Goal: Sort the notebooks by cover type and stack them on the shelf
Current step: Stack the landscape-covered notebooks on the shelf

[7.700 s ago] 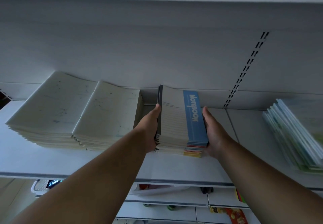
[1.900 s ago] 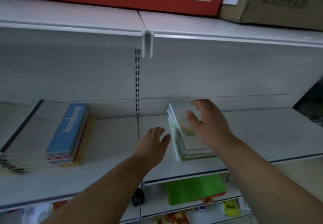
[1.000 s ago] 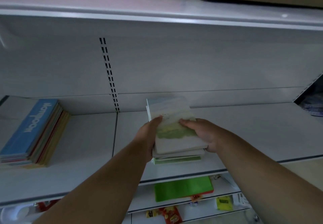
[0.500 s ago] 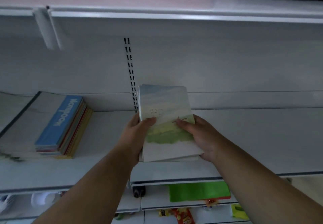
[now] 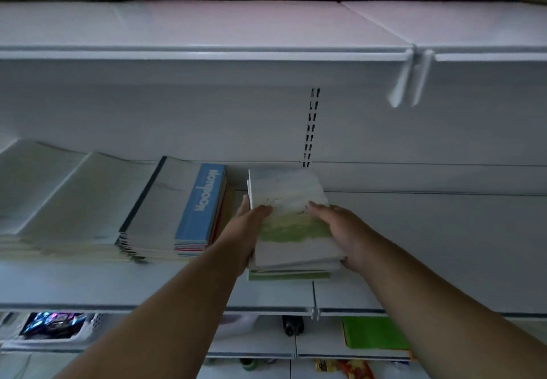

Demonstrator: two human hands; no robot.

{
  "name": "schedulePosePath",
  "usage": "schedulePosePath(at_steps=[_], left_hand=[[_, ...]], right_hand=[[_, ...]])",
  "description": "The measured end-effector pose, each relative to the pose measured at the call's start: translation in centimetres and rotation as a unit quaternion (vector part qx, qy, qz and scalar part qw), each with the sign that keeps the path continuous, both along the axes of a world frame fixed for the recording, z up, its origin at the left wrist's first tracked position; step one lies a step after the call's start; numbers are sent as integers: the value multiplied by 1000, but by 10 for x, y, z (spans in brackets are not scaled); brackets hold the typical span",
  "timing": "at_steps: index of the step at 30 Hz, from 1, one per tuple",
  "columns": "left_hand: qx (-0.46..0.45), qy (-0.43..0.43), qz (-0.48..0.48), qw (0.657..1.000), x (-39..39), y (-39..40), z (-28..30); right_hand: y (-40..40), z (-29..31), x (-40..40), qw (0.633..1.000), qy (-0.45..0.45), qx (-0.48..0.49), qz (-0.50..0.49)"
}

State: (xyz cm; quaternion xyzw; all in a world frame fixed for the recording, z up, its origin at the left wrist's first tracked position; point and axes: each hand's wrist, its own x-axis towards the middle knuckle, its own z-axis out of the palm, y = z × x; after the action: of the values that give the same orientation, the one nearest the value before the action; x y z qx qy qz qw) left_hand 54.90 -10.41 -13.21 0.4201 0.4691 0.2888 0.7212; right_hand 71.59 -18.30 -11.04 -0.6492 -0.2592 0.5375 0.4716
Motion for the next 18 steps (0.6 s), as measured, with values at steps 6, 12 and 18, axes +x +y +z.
schedulePosePath(at_steps=[6,12,18], left_hand=[[-14,-36,-33,999,-25,-10,-22],[-56,-81,-16,995,-34,-13,-20],[73,-44,-84,993,-60,-50,-34]], right_hand=[[-18,-22,-12,998,23,25,-48],[-33,-30,-30,998,9,58,-9],[-53,-34,-13,969,-176,87,150]])
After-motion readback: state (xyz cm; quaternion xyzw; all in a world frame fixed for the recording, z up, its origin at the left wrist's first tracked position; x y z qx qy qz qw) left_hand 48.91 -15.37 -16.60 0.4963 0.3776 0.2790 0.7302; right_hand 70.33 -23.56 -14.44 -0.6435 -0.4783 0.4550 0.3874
